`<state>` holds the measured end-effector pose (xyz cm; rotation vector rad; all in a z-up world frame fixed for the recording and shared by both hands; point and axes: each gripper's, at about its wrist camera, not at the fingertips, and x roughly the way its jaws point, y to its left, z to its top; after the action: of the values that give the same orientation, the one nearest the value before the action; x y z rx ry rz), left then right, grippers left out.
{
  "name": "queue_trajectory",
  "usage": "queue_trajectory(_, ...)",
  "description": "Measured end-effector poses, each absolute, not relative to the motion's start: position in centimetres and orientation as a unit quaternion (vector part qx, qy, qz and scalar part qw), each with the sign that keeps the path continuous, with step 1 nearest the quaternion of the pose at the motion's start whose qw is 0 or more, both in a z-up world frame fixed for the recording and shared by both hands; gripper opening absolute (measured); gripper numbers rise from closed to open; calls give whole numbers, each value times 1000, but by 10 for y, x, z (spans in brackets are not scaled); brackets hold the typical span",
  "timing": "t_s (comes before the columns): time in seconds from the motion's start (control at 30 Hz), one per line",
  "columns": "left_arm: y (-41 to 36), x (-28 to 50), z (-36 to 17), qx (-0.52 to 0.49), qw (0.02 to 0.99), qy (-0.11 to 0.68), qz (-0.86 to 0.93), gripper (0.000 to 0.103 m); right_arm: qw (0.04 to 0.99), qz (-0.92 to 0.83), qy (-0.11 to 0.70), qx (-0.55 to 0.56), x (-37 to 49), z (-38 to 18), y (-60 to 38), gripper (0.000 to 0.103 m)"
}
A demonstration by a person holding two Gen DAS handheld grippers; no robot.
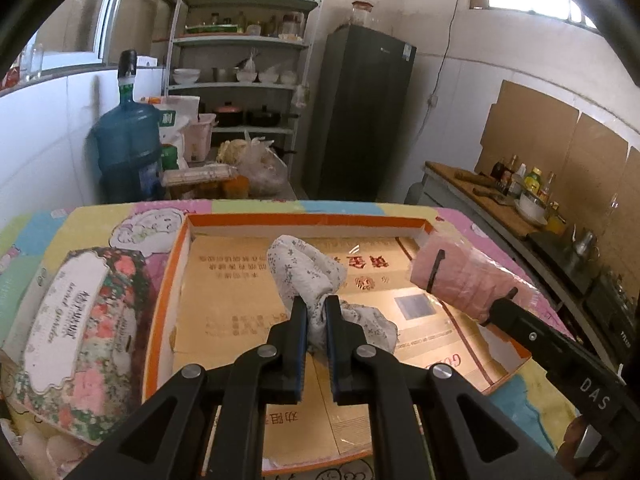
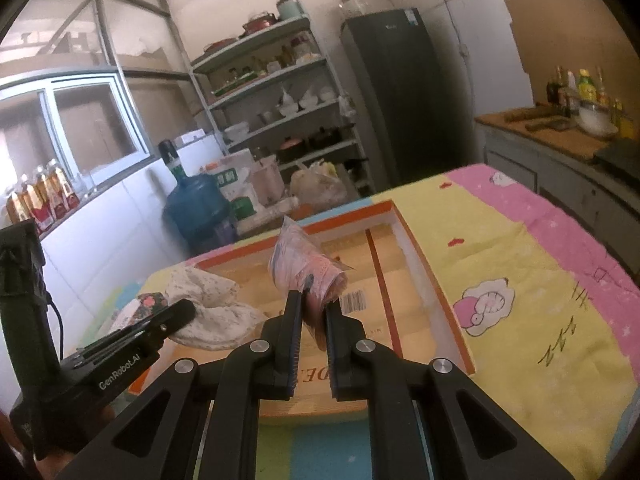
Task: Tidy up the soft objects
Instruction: 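Lift and carry both held items over the orange-rimmed cardboard tray, then open the left tool over the tray while the right tool releases the pink towel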
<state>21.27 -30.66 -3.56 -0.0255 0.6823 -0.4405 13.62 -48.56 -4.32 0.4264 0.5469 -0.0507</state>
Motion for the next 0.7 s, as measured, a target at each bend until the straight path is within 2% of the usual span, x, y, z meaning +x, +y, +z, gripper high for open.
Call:
queue_trajectory(0.27,-314,220,-47,-7,914,348,-209,9,933,-36,294,206,145,-55,-488,11)
queue_trajectory(0.33,-315,221,-50,-6,913,351,-209,13,930,-38,302,206,147,-58,-488,13)
queue_trajectory(0.43,-315,221,-51,-5,913,351,-207,35,926,-43,313,208,150,-62,-488,14)
queue_trajectory(0.5,-314,221,-51,-10,911,353,-213,54,923,-44,319,213,151,-66,-490,17)
queue_trajectory(0.57,-314,221,-51,-10,911,356,-208,65,919,-46,324,220,152,-68,-492,21)
queue_trajectory(0.63,-312,222,-50,-6,914,355,-196,67,917,-48,326,225,152,-70,-493,31)
queue_trajectory(0.7,-311,221,-48,-8,914,357,-192,67,917,-51,324,225,150,-70,-494,33)
